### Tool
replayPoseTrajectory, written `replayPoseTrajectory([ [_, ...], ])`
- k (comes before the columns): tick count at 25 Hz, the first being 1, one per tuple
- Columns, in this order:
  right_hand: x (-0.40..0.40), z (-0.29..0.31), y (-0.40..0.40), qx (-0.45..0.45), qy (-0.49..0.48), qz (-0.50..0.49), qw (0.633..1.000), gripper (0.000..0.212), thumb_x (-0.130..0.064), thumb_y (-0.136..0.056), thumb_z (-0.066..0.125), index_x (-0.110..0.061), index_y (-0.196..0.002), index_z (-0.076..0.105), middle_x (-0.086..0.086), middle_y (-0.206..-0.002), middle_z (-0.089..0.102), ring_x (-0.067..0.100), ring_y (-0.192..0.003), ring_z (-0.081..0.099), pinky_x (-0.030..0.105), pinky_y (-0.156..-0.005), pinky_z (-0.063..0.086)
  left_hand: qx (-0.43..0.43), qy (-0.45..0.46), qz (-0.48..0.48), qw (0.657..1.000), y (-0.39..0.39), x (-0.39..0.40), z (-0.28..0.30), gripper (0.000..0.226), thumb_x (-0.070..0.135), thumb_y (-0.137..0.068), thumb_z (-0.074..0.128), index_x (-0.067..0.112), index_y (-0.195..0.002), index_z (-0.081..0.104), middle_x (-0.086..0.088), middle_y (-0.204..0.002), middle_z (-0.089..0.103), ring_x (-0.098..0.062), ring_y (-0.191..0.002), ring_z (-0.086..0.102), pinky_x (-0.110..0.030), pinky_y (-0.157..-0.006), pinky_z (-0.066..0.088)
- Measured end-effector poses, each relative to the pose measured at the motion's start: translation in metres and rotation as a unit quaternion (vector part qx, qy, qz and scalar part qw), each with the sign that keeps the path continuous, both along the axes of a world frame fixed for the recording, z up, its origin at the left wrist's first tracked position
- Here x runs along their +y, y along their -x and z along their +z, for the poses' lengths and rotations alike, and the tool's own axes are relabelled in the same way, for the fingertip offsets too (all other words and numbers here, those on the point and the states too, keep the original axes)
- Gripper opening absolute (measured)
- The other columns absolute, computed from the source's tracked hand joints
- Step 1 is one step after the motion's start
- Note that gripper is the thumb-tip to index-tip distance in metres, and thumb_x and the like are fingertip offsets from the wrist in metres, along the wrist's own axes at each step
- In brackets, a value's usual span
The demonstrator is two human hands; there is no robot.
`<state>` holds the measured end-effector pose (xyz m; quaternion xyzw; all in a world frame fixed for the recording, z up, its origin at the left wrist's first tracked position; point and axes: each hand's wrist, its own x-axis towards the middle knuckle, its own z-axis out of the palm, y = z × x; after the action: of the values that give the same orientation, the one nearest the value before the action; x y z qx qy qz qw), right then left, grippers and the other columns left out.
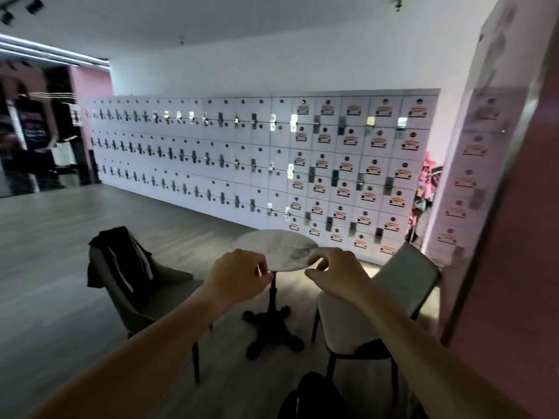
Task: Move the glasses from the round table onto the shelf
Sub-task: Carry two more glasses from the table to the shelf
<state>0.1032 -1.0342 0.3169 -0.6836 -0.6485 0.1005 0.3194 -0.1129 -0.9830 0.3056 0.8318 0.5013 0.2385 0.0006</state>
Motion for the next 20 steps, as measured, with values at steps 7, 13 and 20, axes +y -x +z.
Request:
replayPoseTrajectory([
  [7,0.161,0.0,0.03,-0.004,0.012,0.052,0.999,0.018,-0.039,-0.076,0.071,-0.035,-0.094,0.068,-0.012,-0.083,0.07,0.007,-0.078,0.065,0.025,-0.068,0.05,-0.025,0.016,0.042,0.999,0.04,0.136,0.0,0.022,0.049,-0.084,0.063,0.028,-0.082,0.07,0.012,-0.078,0.071,-0.008,-0.075,0.066,-0.029,-0.075,0.053],
  [13,0.296,-0.026,0.069,-0.02,0.027,0.045,0.998,0.018,-0.039,-0.079,0.071,-0.035,-0.096,0.067,-0.012,-0.082,0.068,0.007,-0.077,0.065,0.03,-0.075,0.056,-0.023,0.026,0.036,0.999,0.078,0.277,-0.024,0.02,0.048,-0.084,0.064,0.029,-0.083,0.07,0.013,-0.077,0.071,-0.005,-0.072,0.065,-0.025,-0.069,0.049],
  [20,0.409,-0.03,0.08,-0.02,0.039,-0.022,0.999,0.021,-0.041,-0.08,0.071,-0.033,-0.099,0.068,-0.01,-0.086,0.069,0.008,-0.079,0.065,0.029,-0.074,0.055,-0.006,0.041,-0.019,0.999,0.08,0.42,-0.026,0.022,0.049,-0.082,0.063,0.029,-0.083,0.07,0.014,-0.076,0.071,-0.004,-0.071,0.065,-0.025,-0.067,0.05],
])
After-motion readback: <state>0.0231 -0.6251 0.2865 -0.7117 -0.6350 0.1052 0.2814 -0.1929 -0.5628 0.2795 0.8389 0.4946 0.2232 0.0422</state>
